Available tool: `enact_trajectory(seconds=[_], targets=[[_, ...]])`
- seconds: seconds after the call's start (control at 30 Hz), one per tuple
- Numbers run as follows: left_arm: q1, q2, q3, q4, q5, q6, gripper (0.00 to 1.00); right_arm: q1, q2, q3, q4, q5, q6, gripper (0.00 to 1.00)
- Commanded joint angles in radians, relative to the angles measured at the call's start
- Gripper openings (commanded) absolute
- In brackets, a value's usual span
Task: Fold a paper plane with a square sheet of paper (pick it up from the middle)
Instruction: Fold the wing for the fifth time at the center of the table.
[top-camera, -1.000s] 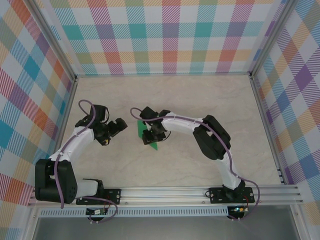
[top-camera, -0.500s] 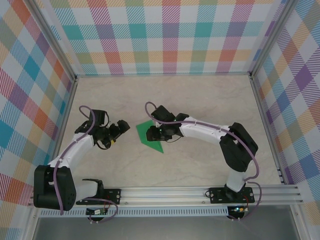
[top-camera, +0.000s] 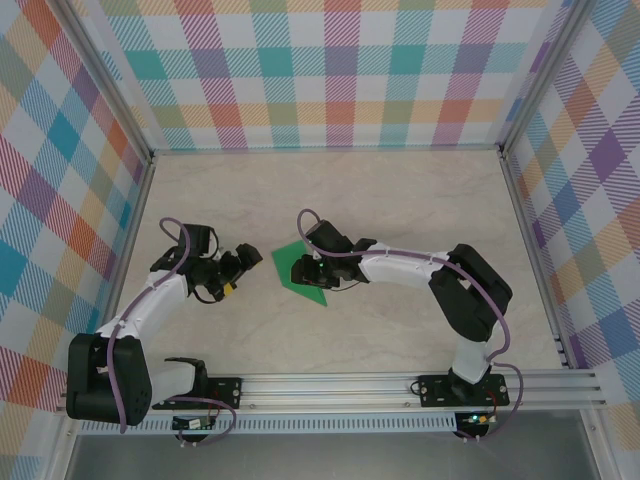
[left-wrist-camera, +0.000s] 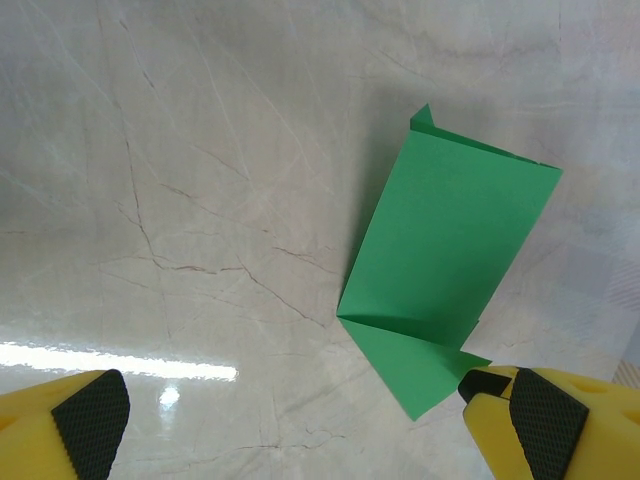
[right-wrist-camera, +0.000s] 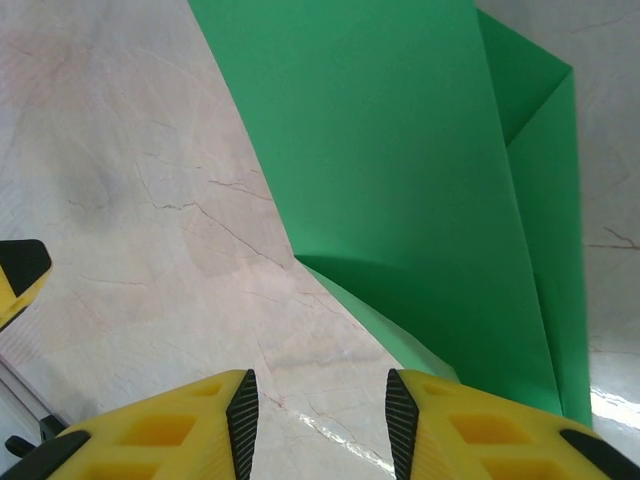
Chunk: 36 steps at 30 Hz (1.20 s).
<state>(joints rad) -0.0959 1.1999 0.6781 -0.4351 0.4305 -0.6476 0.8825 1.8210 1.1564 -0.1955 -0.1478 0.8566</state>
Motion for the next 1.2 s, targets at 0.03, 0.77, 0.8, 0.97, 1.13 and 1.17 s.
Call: enact_trajectory(seconds=[0.03,0.77,0.8,0.97,1.13,1.17], targets=[[-0.013,-0.006,-0.015,0.022,0.044,-0.025,1.0,0.0,0.04,0.023,-0.012,-0.001,-0.003,0.42],[-0.168,0.158,-0.021,0.24,0.139,-0.172,0.67,-0.112,0.084,-0.124,0.234,-0.173,0.112,0.39],[-0.174,0.169,-0.019,0.244,0.135,-0.174,0.66,-0.118,0.081,-0.133,0.241,-0.182,0.118,0.4],[-0.219,0.22,0.0,0.263,0.122,-0.196,0.58,-0.143,0.074,-0.168,0.283,-0.226,0.145,0.39],[-0.256,0.244,-0.024,0.328,0.064,-0.279,0.47,-0.165,0.066,-0.201,0.334,-0.266,0.176,0.4],[-0.263,0.25,-0.025,0.34,0.059,-0.286,0.46,-0.168,0.065,-0.205,0.336,-0.272,0.178,0.39]])
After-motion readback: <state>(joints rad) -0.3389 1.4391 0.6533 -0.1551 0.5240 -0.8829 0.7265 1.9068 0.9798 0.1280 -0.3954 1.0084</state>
